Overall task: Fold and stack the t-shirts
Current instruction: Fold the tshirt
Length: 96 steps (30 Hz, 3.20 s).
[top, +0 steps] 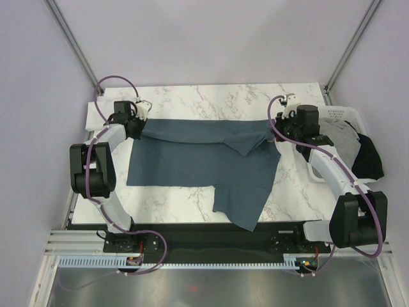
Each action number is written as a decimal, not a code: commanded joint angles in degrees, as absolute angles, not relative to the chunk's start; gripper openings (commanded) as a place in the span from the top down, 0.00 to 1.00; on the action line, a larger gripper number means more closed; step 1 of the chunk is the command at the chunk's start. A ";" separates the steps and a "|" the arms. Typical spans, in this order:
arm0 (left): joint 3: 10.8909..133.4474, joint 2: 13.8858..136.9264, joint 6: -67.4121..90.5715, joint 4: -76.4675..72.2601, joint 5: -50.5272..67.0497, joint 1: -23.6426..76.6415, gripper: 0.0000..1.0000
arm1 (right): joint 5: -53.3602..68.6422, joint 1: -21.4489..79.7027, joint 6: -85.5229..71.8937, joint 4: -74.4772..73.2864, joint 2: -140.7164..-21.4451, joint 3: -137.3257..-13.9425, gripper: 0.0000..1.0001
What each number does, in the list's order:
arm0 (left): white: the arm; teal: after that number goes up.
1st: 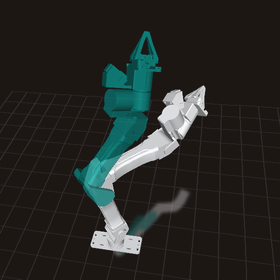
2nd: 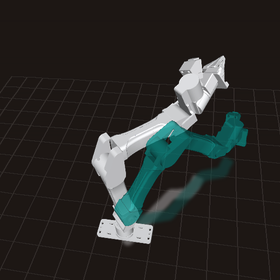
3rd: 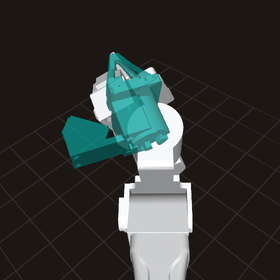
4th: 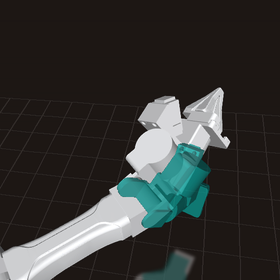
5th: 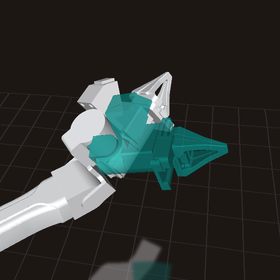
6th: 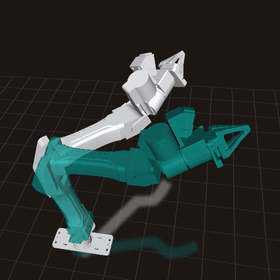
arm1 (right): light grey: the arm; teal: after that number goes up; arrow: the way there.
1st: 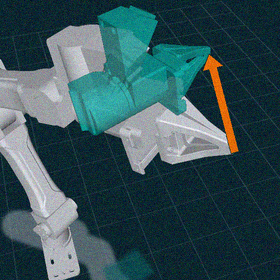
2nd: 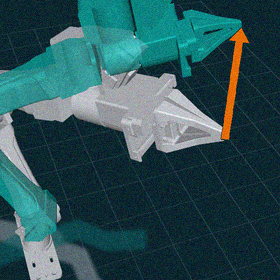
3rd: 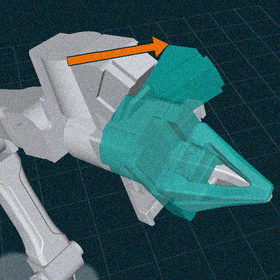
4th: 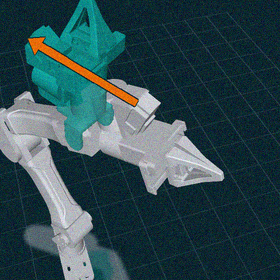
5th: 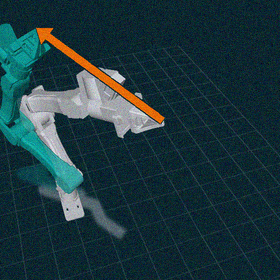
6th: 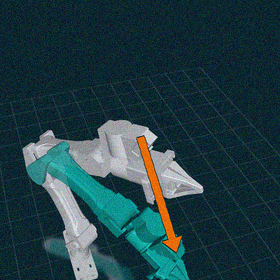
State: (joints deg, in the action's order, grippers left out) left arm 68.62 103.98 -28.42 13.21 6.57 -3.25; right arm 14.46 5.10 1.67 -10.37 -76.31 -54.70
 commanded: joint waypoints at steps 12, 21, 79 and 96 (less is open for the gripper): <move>64.95 101.42 -30.59 9.58 6.15 -5.18 0.98 | 15.47 5.63 1.05 -7.03 -75.06 -53.53 1.00; 58.98 97.48 -28.22 7.38 4.83 -5.10 0.39 | 15.47 6.06 0.88 -6.59 -76.11 -53.53 1.00; 55.46 96.77 -15.29 12.83 19.95 4.75 0.12 | 4.04 7.12 2.45 0.35 -109.46 -79.11 0.46; 55.46 95.10 -15.20 12.74 20.39 4.75 0.12 | 24.96 7.29 -6.85 -8.87 -105.11 -69.35 0.64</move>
State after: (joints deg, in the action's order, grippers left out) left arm 55.70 96.92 -16.51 13.54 18.68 4.86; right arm 21.78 7.07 -4.99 -7.60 -103.85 -69.10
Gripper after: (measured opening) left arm 0.878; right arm 0.374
